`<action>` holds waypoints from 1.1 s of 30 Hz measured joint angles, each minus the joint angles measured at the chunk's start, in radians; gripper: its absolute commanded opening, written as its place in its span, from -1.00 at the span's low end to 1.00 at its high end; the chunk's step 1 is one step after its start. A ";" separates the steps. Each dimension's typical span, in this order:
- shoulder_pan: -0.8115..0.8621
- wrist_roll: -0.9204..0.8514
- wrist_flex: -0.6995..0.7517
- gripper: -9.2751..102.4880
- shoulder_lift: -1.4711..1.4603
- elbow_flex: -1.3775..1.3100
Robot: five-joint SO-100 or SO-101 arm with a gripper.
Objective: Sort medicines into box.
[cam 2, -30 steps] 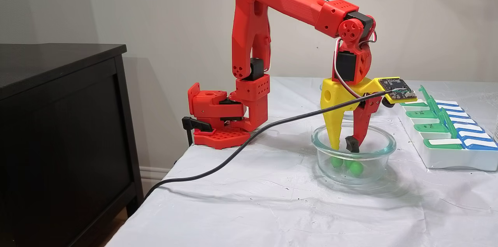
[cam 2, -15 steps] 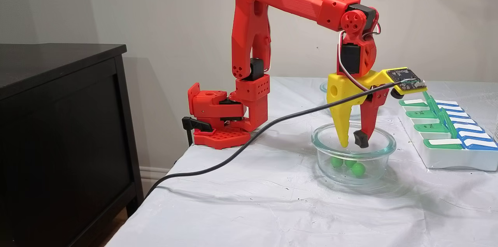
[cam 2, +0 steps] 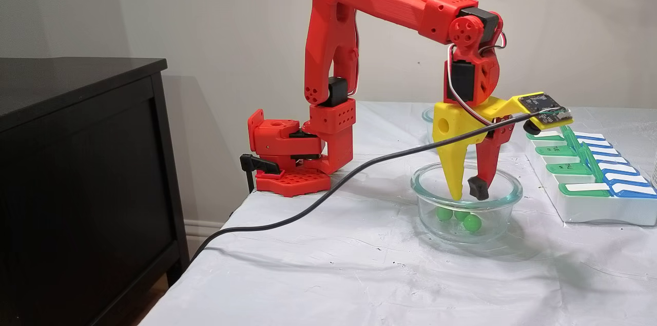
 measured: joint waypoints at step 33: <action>0.014 -0.060 -0.060 -0.54 0.000 0.081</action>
